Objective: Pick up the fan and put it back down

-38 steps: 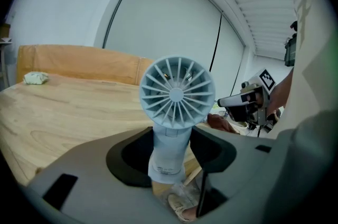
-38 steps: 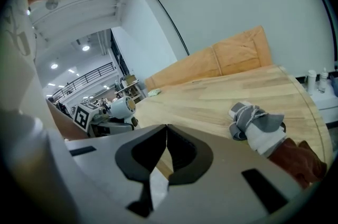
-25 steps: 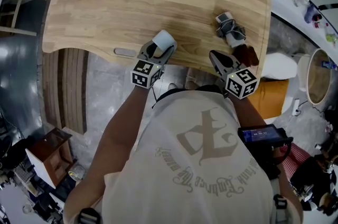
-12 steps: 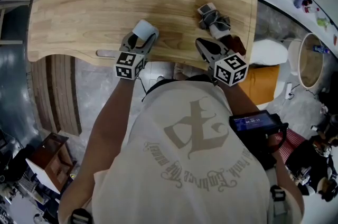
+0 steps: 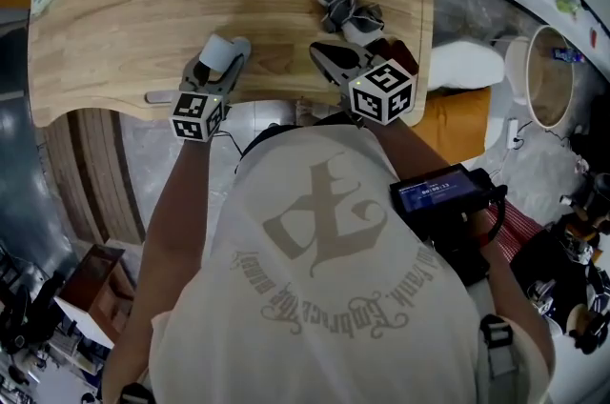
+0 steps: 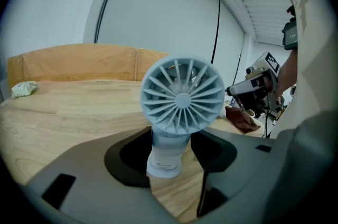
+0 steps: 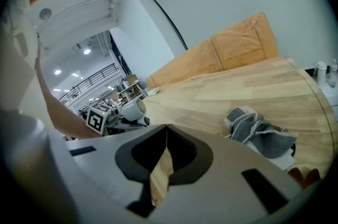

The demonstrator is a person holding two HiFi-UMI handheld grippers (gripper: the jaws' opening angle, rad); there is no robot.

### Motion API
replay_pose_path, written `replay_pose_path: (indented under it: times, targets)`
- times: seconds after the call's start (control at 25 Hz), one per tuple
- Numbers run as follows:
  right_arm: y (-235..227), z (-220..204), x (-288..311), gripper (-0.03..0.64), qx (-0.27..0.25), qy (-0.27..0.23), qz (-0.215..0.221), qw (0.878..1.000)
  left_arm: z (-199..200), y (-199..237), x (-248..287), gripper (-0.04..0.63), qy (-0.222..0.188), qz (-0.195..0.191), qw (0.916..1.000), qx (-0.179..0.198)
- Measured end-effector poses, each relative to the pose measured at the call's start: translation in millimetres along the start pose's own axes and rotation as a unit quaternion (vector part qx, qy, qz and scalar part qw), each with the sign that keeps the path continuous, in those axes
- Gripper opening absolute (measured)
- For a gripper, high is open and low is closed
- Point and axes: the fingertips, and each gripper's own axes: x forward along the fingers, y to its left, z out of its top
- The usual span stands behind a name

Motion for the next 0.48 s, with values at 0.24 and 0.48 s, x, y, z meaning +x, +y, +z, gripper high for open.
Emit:
replay_pose_path:
  times: [0.24,0.48]
  targets:
    - [0.7,1.7,1.6,0.014,-0.001,-0.003,0.021,1.0,-3.2,-1.4,-3.5,0.25,0.004,0.012,0.9995,-0.029]
    - [14.0,2.0,7.4,0.014,-0.007,-0.006,0.055,0.998,-15.4,3.4,-26.3,0.256,0.019,0.031,0.9984,-0.044]
